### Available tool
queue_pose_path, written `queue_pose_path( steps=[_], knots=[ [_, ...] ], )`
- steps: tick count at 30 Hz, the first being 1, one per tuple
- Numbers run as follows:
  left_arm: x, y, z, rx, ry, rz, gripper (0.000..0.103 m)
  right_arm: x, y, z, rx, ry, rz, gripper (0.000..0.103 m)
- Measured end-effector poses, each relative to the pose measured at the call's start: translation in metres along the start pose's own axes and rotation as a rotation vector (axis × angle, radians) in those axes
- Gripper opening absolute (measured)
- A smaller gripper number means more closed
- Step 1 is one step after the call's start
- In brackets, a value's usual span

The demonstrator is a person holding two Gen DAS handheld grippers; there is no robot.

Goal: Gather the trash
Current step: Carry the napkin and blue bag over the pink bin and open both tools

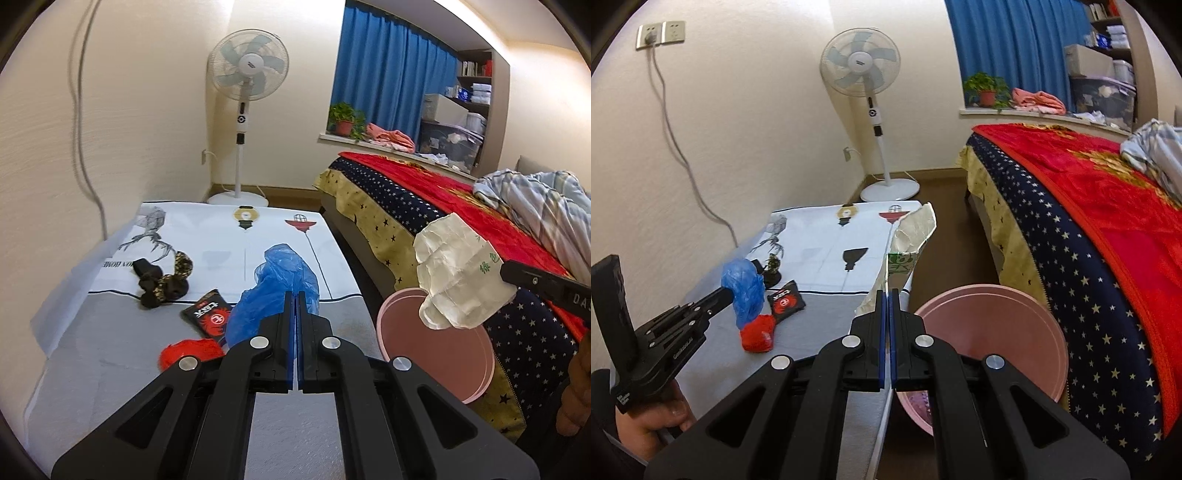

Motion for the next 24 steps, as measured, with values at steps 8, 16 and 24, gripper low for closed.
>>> queue_pose_path(
  steps=[8,16,24],
  knots=[
    [0.01,0.001,0.015,-0.011,0.023,0.004,0.001,0.019,0.0,0.004,0.008,0.064,0.011,0.002],
    [0.02,0.0,0.027,-0.017,0.049,0.011,0.0,0.033,-0.001,0.009,0.002,0.095,0.04,0.002],
    [0.031,0.0,0.039,-0.028,0.073,0.015,0.0,0.046,-0.002,0.012,-0.003,0.126,0.062,0.002]
  ],
)
Point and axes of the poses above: each gripper's, at about its wrist camera, not at the fingertips, and z roughly the way its jaws point, x to its right, y to its underside, the point moved 7 cm from there along z, roughly the way its jaws point, and after that the axes turned 11 degrees about -x, right-handed, at the moved point
